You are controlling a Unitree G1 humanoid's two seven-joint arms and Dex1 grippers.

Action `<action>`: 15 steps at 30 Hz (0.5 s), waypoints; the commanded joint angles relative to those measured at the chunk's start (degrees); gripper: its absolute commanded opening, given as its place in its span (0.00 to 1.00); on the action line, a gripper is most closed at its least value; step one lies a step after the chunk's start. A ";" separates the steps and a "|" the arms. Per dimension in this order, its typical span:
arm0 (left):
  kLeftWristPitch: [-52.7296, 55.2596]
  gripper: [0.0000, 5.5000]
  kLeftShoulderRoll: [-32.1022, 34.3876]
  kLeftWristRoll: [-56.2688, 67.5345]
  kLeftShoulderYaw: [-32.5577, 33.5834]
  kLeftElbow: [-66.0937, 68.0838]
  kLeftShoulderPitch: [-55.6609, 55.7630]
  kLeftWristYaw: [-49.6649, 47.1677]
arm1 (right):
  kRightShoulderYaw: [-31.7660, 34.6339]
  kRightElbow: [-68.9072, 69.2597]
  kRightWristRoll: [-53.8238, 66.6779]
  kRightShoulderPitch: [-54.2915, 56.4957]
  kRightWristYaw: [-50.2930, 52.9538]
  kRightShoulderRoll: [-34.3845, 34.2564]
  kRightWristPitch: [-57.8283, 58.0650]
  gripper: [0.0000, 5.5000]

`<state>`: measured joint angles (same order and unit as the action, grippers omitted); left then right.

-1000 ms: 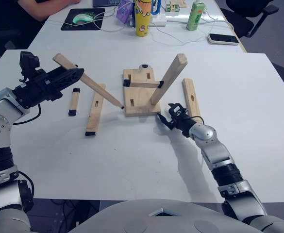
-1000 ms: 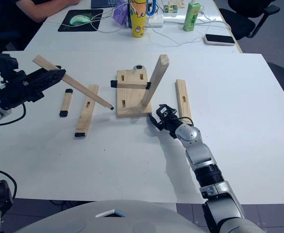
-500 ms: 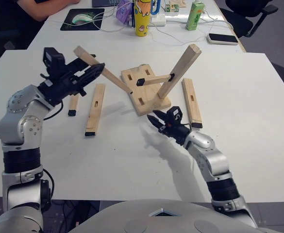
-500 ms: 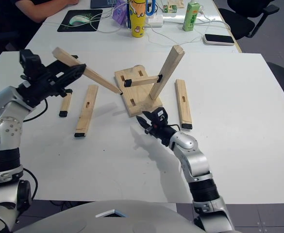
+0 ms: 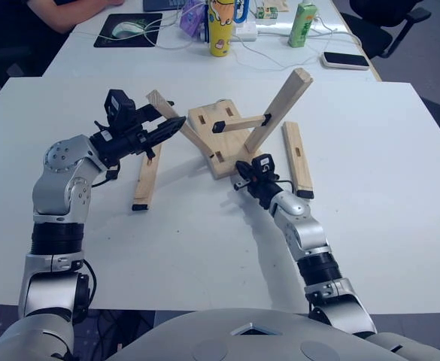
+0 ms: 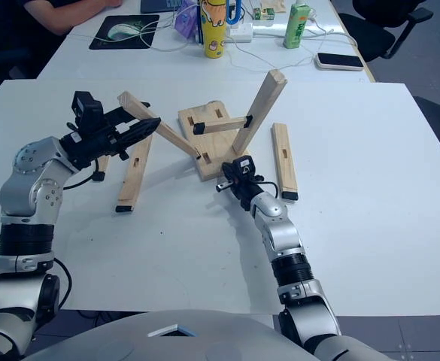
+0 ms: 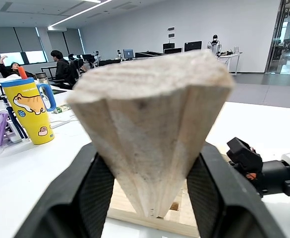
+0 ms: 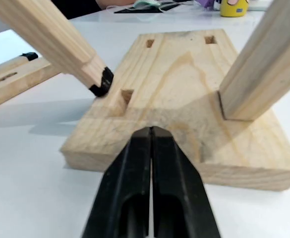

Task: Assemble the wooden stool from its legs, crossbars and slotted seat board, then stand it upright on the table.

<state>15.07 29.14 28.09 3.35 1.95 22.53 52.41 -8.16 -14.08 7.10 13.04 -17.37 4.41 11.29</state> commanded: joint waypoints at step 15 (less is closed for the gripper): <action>-2.34 0.37 0.44 -5.26 -4.09 7.02 5.77 3.92 | -2.55 -8.62 -3.80 1.06 -0.69 -0.88 1.63 0.00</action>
<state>12.83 27.86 25.14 -0.11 6.47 26.63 55.55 -9.36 -19.72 4.79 16.60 -17.07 3.44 9.75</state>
